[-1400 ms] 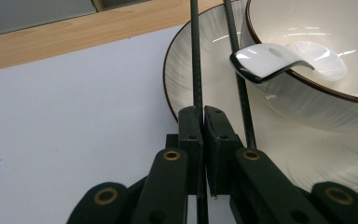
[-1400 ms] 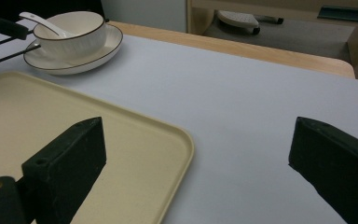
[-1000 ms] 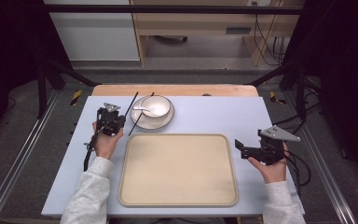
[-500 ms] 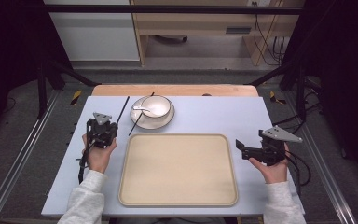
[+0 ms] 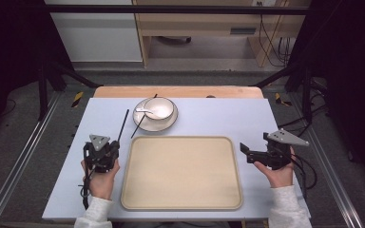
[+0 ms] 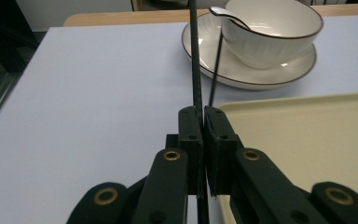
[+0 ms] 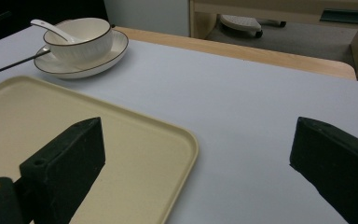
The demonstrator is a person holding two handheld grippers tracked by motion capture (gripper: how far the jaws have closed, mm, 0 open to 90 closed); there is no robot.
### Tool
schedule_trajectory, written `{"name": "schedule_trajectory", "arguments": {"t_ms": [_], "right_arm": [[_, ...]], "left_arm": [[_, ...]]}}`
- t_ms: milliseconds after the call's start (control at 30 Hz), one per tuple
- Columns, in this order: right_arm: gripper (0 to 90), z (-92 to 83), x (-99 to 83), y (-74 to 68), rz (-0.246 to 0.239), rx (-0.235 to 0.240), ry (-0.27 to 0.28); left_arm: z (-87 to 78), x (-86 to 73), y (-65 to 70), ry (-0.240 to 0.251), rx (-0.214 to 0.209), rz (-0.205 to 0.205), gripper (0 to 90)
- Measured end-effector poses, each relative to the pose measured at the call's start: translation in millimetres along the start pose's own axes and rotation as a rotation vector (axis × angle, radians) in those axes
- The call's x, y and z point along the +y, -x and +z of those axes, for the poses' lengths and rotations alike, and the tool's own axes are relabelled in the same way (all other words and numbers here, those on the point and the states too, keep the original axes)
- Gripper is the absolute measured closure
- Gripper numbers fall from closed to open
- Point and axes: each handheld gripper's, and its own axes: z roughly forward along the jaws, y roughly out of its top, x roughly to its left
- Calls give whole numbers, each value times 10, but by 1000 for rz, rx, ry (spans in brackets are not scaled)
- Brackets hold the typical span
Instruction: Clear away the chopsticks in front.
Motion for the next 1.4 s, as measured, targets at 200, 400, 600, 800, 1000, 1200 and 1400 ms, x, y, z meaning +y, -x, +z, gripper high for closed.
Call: {"name": "schedule_trajectory", "arguments": {"t_ms": [200,400,600,800,1000,1200,1400], "right_arm": [[36,4,-3,-2,-6,0,-3],[38,-6,-2,-7,-4,-1,1],[39,5,-3,-21,-4,3,-3],[40,30,-11,-35,-10,4,-13],[41,39,-14,-42,-13,4,-15],[41,47,-17,-44,-14,6,-16],[42,55,-20,-49,-16,4,-19]], "left_arm": [[-51,-171,155,5,-7,-14,857],[-131,-325,276,13,-13,-40,857],[-190,-478,358,9,-20,-51,857],[-138,-604,410,-29,-38,-61,857],[-81,-701,454,-72,-35,-53,857],[-17,-752,476,-112,-26,-53,857],[7,-742,484,-134,-17,-44,853]]}}
